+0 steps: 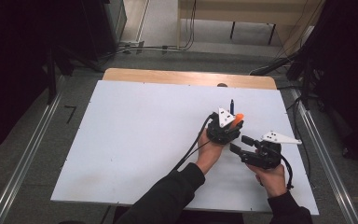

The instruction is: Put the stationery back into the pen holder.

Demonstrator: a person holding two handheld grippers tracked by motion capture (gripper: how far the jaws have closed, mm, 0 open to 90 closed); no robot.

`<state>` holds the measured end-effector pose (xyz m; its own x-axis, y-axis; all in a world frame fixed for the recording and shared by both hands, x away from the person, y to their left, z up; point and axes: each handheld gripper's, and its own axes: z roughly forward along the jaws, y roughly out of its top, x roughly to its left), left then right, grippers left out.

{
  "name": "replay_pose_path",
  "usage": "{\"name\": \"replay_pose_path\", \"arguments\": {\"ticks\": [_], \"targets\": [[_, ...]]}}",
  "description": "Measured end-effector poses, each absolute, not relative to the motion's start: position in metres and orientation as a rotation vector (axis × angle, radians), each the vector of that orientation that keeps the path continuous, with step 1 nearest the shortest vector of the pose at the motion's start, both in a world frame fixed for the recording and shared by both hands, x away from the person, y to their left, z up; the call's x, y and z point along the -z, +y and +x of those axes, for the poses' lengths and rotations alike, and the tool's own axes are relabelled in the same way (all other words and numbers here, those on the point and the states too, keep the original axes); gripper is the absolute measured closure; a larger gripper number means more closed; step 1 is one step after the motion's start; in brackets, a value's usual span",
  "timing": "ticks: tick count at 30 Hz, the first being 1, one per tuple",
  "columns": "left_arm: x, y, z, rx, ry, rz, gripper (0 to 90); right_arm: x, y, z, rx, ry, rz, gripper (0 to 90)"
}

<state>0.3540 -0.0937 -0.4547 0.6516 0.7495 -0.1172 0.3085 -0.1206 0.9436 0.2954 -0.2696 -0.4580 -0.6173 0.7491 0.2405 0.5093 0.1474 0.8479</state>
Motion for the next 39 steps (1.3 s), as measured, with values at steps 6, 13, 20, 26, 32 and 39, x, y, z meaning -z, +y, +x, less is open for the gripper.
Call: {"name": "replay_pose_path", "arguments": {"ticks": [6, 13, 20, 26, 32, 39], "targets": [[0.447, -0.088, 0.349, -0.471, 0.855, 1.708, 57.5, 0.458, -0.271, 0.296, -1.456, 2.180, 1.232, 30.3], [0.436, -0.079, 0.339, -0.475, 0.857, 1.707, 50.3, 0.459, -0.271, 0.296, -1.443, 2.178, 1.239, 30.1], [0.432, -0.061, 0.333, -0.451, 0.912, 1.698, 39.5, 0.460, -0.270, 0.296, -1.423, 2.177, 1.243, 29.4], [0.430, -0.044, 0.328, -0.436, 0.950, 1.690, 34.3, 0.460, -0.270, 0.297, -1.406, 2.171, 1.246, 28.9], [0.426, -0.032, 0.319, -0.442, 0.941, 1.691, 30.0, 0.461, -0.269, 0.297, -1.388, 2.171, 1.243, 28.5], [0.425, -0.018, 0.312, -0.461, 0.946, 1.697, 24.8, 0.461, -0.269, 0.296, -1.375, 2.164, 1.249, 27.4]]}}
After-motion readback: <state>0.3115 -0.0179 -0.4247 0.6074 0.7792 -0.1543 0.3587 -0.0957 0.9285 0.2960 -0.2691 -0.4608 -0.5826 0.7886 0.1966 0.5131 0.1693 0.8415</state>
